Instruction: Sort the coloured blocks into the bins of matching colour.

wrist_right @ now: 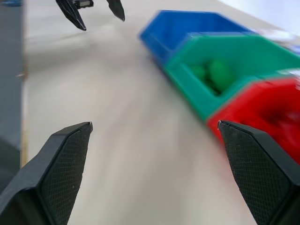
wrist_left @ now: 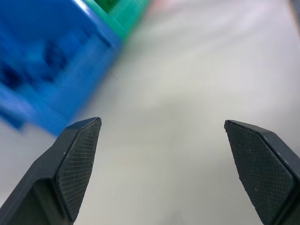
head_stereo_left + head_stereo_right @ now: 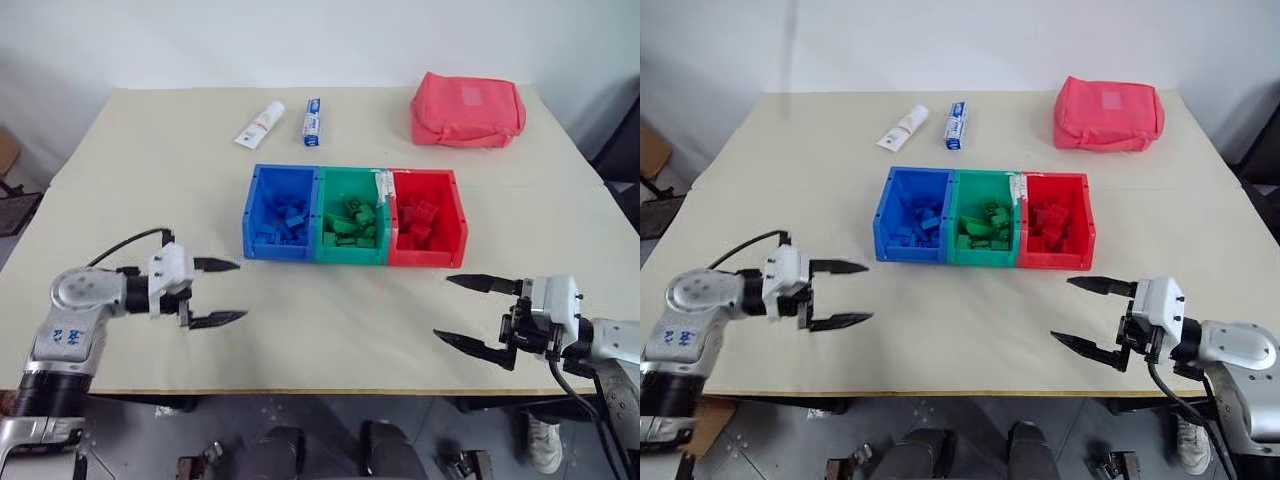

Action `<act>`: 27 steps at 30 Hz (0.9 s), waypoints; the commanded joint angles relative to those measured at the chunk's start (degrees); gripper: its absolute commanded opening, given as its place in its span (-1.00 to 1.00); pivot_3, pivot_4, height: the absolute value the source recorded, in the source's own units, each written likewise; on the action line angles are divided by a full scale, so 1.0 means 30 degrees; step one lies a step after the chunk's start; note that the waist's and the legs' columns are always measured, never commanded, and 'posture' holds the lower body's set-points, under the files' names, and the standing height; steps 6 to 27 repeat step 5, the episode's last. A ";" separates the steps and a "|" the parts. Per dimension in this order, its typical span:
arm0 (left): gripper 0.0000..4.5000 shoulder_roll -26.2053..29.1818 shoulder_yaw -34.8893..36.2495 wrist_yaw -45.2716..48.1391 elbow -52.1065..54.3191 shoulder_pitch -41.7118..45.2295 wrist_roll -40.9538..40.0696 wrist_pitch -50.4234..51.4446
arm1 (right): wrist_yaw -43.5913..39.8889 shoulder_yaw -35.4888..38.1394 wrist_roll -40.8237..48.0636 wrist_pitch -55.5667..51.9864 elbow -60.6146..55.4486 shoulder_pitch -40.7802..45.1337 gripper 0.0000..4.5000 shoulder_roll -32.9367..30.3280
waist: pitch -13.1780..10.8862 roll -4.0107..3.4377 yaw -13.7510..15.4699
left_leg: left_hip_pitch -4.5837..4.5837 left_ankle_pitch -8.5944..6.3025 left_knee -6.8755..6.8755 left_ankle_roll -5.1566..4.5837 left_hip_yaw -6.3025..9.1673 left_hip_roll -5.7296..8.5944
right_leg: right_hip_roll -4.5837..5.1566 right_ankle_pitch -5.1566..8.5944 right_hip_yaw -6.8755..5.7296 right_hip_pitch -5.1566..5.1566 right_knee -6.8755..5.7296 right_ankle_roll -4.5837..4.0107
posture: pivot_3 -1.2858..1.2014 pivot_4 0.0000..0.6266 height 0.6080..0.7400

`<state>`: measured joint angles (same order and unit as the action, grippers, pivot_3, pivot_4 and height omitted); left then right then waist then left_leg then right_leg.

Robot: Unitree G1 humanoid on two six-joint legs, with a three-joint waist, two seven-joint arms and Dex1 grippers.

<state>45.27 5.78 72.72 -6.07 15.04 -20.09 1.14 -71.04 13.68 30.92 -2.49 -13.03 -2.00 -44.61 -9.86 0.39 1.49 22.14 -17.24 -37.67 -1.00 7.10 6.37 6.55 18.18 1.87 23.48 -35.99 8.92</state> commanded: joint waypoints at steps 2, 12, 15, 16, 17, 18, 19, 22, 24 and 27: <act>0.99 -0.0478 0.0690 -0.1302 0.1578 -0.0739 -0.0118 -0.0765 | -0.0773 -0.0053 -0.0029 0.0330 0.0465 0.0544 1.00 -0.0402 | 0.0000 0.0000 0.0056 | 0.0006 -0.0004 -0.0006 -0.0006 0.0001 0.0005 | 0.0002 -0.0003 0.0002 -0.0002 0.0001 0.0001 | 0.03 -0.52 1.00; 0.99 -0.1259 0.0958 -0.2786 0.1906 -0.1028 -0.0012 -0.0773 | -0.0690 -0.0128 -0.0131 0.0259 0.0743 0.1062 1.00 -0.0343 | 0.0000 -0.0001 0.0019 | 0.0002 -0.0007 -0.0005 0.0000 -0.0007 -0.0011 | -0.0002 -0.0005 0.0006 0.0001 -0.0001 0.0001 | 0.03 -0.52 1.00; 0.99 -0.1259 0.0958 -0.2786 0.1906 -0.1028 -0.0012 -0.0773 | -0.0690 -0.0128 -0.0131 0.0259 0.0743 0.1062 1.00 -0.0343 | 0.0000 -0.0001 0.0019 | 0.0002 -0.0007 -0.0005 0.0000 -0.0007 -0.0011 | -0.0002 -0.0005 0.0006 0.0001 -0.0001 0.0001 | 0.03 -0.52 1.00; 0.99 -0.1259 0.0958 -0.2786 0.1906 -0.1028 -0.0012 -0.0773 | -0.0690 -0.0128 -0.0131 0.0259 0.0743 0.1062 1.00 -0.0343 | 0.0000 -0.0001 0.0019 | 0.0002 -0.0007 -0.0005 0.0000 -0.0007 -0.0011 | -0.0002 -0.0005 0.0006 0.0001 -0.0001 0.0001 | 0.03 -0.52 1.00; 0.99 -0.1259 0.0958 -0.2786 0.1906 -0.1028 -0.0012 -0.0773 | -0.0690 -0.0128 -0.0131 0.0259 0.0743 0.1062 1.00 -0.0343 | 0.0000 -0.0001 0.0019 | 0.0002 -0.0007 -0.0005 0.0000 -0.0007 -0.0011 | -0.0002 -0.0005 0.0006 0.0001 -0.0001 0.0001 | 0.03 -0.52 1.00; 0.99 -0.1259 0.0958 -0.2786 0.1906 -0.1028 -0.0012 -0.0773 | -0.0690 -0.0128 -0.0131 0.0259 0.0743 0.1062 1.00 -0.0343 | 0.0000 -0.0001 0.0019 | 0.0002 -0.0007 -0.0005 0.0000 -0.0007 -0.0011 | -0.0002 -0.0005 0.0006 0.0001 -0.0001 0.0001 | 0.03 -0.52 1.00; 0.99 -0.1259 0.0958 -0.2786 0.1906 -0.1028 -0.0012 -0.0773 | -0.0690 -0.0128 -0.0131 0.0259 0.0743 0.1062 1.00 -0.0343 | 0.0000 -0.0001 0.0019 | 0.0002 -0.0007 -0.0005 0.0000 -0.0007 -0.0011 | -0.0002 -0.0005 0.0006 0.0001 -0.0001 0.0001 | 0.03 -0.52 1.00; 0.99 -0.1259 0.0958 -0.2786 0.1906 -0.1028 -0.0012 -0.0773 | -0.0690 -0.0128 -0.0131 0.0259 0.0743 0.1062 1.00 -0.0343 | 0.0000 -0.0001 0.0019 | 0.0002 -0.0007 -0.0005 0.0000 -0.0007 -0.0011 | -0.0002 -0.0005 0.0006 0.0001 -0.0001 0.0001 | 0.03 -0.52 1.00; 0.99 -0.1259 0.0958 -0.2786 0.1906 -0.1028 -0.0012 -0.0773 | -0.0690 -0.0128 -0.0131 0.0259 0.0743 0.1062 1.00 -0.0343 | 0.0000 -0.0001 0.0019 | 0.0002 -0.0007 -0.0005 0.0000 -0.0007 -0.0011 | -0.0002 -0.0005 0.0006 0.0001 -0.0001 0.0001 | 0.03 -0.52 1.00; 0.99 -0.1259 0.0958 -0.2786 0.1906 -0.1028 -0.0012 -0.0773 | -0.0690 -0.0128 -0.0131 0.0259 0.0743 0.1062 1.00 -0.0343 | 0.0000 -0.0001 0.0019 | 0.0002 -0.0007 -0.0005 0.0000 -0.0007 -0.0011 | -0.0002 -0.0005 0.0006 0.0001 -0.0001 0.0001 | 0.03 -0.52 1.00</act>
